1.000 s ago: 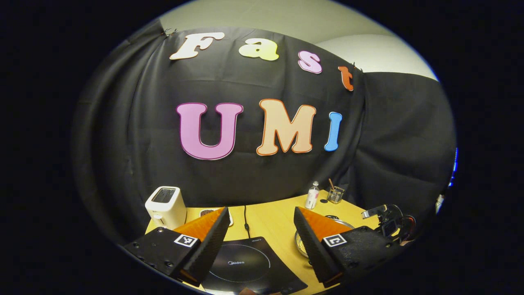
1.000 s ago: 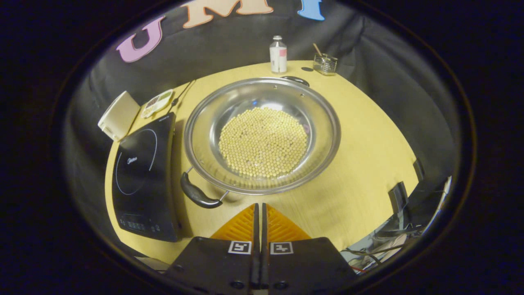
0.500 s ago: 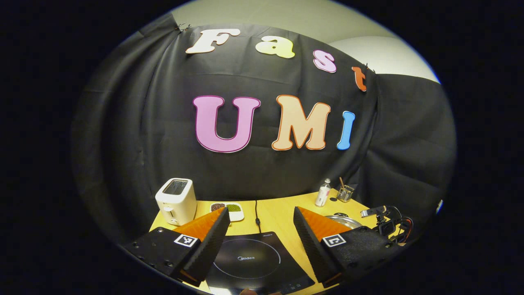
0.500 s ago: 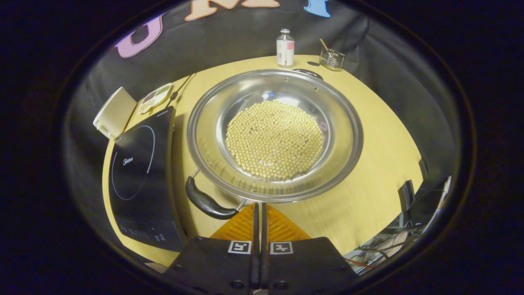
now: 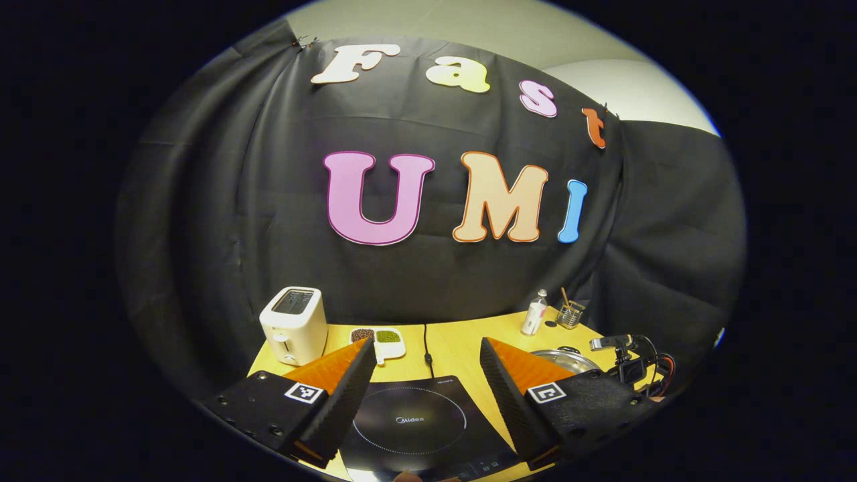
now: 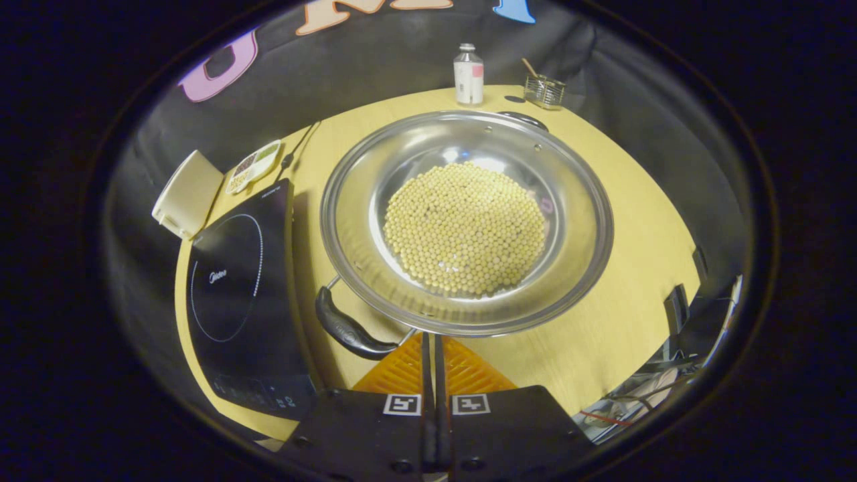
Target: First push the handle of the pot to place it horizontally, then grasp the pot with both hands and set it on the induction cooktop.
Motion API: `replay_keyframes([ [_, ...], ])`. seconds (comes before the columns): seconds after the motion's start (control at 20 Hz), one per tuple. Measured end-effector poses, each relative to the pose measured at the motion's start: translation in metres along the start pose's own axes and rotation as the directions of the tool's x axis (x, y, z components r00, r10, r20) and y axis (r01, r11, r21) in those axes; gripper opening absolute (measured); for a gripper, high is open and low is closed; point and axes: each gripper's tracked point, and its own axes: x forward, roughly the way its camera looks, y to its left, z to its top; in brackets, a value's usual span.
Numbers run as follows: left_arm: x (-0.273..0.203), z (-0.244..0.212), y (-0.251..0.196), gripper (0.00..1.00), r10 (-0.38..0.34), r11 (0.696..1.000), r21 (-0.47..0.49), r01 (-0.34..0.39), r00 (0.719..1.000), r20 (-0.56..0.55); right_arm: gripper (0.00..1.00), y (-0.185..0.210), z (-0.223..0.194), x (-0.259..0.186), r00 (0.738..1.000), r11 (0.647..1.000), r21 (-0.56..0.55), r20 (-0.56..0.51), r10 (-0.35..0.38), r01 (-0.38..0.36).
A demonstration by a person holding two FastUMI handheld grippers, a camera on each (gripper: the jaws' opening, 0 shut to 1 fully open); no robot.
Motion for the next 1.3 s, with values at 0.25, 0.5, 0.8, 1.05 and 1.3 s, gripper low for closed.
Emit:
replay_keyframes([
  [0.25,-0.001,-0.003,0.004,0.95,0.002,1.000,-0.002,-0.002,1.000,-0.004,0.03,0.020,0.005,0.001,1.000,0.997,0.083,-0.003,0.004,-0.004],
  [0.5,-0.005,-0.003,0.008,0.95,0.005,1.000,0.003,-0.004,1.000,-0.006,0.03,0.044,0.014,0.004,1.000,0.988,0.154,-0.006,0.030,-0.029],
  [0.8,-0.012,-0.003,0.013,0.95,0.012,1.000,0.026,-0.011,1.000,-0.010,0.03,0.068,0.023,0.013,0.998,0.980,0.190,-0.009,0.060,-0.057],
  [1.05,-0.017,-0.001,0.015,0.95,0.020,0.999,0.033,-0.020,1.000,-0.010,0.00,0.074,0.029,0.019,0.998,0.974,0.220,-0.008,0.063,-0.060],
  [1.3,-0.022,0.003,0.013,0.95,0.017,0.998,0.053,-0.017,1.000,-0.003,0.00,0.080,0.032,0.013,0.996,0.968,0.238,0.002,0.087,-0.085],
])
